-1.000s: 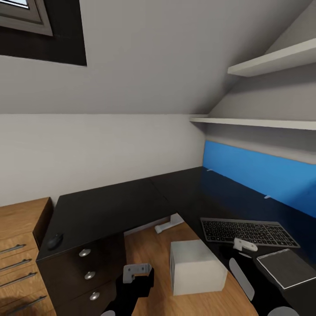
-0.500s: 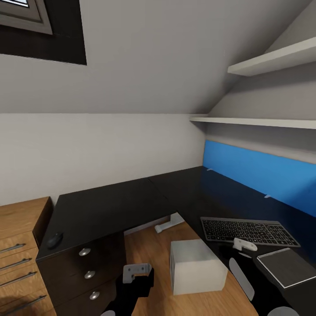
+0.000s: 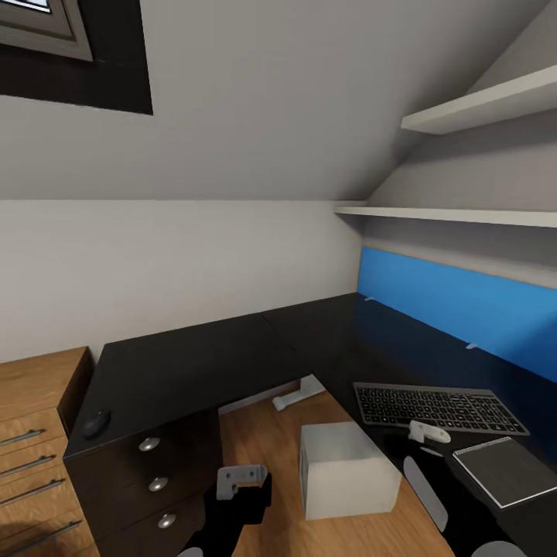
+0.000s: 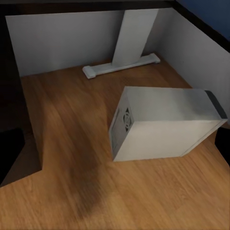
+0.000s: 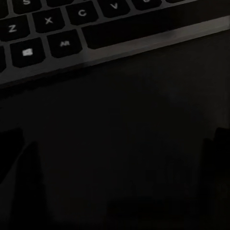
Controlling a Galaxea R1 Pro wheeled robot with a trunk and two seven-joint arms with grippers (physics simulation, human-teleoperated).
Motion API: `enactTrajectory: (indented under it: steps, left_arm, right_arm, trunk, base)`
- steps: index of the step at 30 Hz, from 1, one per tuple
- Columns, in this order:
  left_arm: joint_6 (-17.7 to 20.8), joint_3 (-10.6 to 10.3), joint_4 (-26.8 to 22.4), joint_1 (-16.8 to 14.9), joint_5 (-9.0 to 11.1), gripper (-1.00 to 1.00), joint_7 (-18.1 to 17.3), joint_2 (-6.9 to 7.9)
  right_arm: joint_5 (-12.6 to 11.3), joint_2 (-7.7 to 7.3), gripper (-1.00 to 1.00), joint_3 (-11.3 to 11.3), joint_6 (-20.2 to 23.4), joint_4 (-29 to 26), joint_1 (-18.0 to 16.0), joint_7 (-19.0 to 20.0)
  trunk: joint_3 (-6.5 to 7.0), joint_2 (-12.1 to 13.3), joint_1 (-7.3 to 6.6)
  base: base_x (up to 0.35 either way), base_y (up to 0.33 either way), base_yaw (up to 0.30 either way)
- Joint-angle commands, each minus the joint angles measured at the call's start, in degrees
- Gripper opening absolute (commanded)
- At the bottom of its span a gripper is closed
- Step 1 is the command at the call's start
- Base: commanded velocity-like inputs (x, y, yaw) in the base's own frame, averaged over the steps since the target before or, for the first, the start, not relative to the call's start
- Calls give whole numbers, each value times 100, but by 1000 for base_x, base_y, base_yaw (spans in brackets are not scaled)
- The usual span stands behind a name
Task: In the bedroom, organize the workspace by keeping the computer under the desk, ensuring the monitor is on the desk, placing the keyboard on the desk next to the monitor, placing the mouse on the desk next to the keyboard, moving the folder from the swivel chair onto the desk next to the mouse, stacking the notebook on top of the folder with the pen on top of the notebook, and positioning the swivel chair next to the desk.
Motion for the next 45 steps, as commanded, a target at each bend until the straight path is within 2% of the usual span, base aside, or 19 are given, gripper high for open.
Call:
enactTrajectory:
  steps: [1,12,14,45]
  left_arm:
    - [11,-8,-10,-2,57,100,45,0]
    - [9,-13,-18,-2,57,100,45,0]
    - [8,-13,-21,-2,56,100,45,0]
    - [-18,-55,-108,-2,48,100,45,21]
  right_arm:
    - [-124,-8,100,25,22,36,-1,-51]
    - [-114,-2,100,25,35,292,-49,-46]
    - [-56,7,100,25,35,376,-81,-46]
    - [16,13,100,34,18,393,-89,-46]
  trunk:
    - [-7,-3,1]
    - [-7,-3,1]
    - [-7,-3,1]
    - [-7,-3,1]
  base:
    - [0,0,0]
    - [0,0,0]
    - [25,0,0]
    - [142,0,0]
